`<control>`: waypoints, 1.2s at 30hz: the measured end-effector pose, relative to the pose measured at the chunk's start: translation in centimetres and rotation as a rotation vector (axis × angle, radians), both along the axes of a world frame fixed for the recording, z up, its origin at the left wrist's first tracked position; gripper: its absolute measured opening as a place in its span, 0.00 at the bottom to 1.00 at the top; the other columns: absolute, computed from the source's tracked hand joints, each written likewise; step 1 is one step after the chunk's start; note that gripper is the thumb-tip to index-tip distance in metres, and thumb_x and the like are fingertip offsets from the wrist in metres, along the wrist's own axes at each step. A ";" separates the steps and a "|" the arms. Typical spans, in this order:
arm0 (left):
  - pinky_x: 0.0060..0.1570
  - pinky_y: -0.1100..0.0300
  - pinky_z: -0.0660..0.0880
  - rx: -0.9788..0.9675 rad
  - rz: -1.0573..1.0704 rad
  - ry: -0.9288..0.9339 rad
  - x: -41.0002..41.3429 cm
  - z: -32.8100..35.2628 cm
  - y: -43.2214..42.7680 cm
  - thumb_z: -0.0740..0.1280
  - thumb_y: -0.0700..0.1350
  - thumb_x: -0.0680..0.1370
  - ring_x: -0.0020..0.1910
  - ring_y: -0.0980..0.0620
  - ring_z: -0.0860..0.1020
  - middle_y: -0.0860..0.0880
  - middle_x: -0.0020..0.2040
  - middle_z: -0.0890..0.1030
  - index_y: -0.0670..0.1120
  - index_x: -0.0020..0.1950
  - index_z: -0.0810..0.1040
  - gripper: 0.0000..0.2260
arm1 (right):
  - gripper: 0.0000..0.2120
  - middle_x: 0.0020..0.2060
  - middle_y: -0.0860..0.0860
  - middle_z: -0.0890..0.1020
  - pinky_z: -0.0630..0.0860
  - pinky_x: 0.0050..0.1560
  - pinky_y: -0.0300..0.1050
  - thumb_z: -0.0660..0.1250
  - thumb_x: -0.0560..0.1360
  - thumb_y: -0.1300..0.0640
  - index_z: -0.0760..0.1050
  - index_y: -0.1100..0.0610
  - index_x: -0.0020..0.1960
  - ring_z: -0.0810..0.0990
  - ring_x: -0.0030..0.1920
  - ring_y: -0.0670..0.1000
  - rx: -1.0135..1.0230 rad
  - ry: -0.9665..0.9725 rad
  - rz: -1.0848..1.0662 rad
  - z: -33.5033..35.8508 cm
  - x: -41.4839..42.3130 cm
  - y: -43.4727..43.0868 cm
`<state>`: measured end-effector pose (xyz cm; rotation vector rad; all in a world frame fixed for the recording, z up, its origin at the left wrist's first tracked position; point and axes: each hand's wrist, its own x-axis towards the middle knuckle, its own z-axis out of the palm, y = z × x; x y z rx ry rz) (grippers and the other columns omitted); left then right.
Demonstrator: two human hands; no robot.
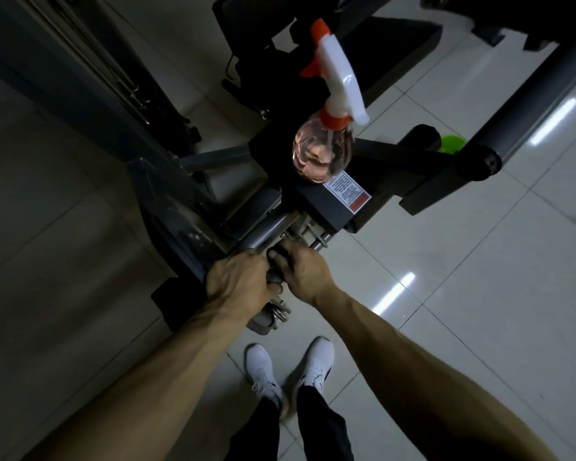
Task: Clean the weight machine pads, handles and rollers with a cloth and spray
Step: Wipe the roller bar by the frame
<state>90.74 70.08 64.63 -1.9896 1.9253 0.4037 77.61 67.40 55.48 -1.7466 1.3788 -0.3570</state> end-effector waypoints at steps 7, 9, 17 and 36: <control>0.38 0.58 0.74 0.010 0.003 0.026 0.1 -0.1 0.0 0.71 0.69 0.72 0.42 0.51 0.80 0.53 0.47 0.81 0.56 0.49 0.84 0.18 | 0.14 0.41 0.67 0.81 0.65 0.28 0.45 0.63 0.85 0.53 0.78 0.64 0.58 0.75 0.32 0.57 0.742 -0.583 -0.734 0.0 -4.0 2.3; 0.40 0.57 0.77 0.006 -0.010 0.014 0.2 -0.3 0.1 0.70 0.69 0.72 0.42 0.52 0.80 0.53 0.48 0.80 0.56 0.49 0.84 0.19 | 0.10 0.42 0.66 0.81 0.67 0.28 0.45 0.66 0.84 0.54 0.78 0.60 0.57 0.76 0.35 0.58 0.652 -0.657 -0.863 0.6 -5.1 3.6; 0.45 0.53 0.79 -0.018 -0.035 -0.012 0.0 -0.7 0.4 0.69 0.68 0.74 0.49 0.51 0.81 0.53 0.56 0.81 0.56 0.54 0.84 0.19 | 0.10 0.37 0.64 0.79 0.66 0.23 0.38 0.65 0.84 0.58 0.79 0.65 0.56 0.72 0.26 0.50 0.551 -0.633 -0.645 2.7 -1.8 2.0; 0.42 0.56 0.76 -0.049 -0.035 -0.003 0.2 -1.4 0.3 0.68 0.67 0.73 0.51 0.51 0.79 0.55 0.55 0.81 0.55 0.51 0.84 0.18 | 0.09 0.27 0.52 0.76 0.64 0.21 0.37 0.65 0.84 0.56 0.79 0.60 0.49 0.70 0.22 0.47 0.524 -0.401 -0.479 3.6 -2.8 0.2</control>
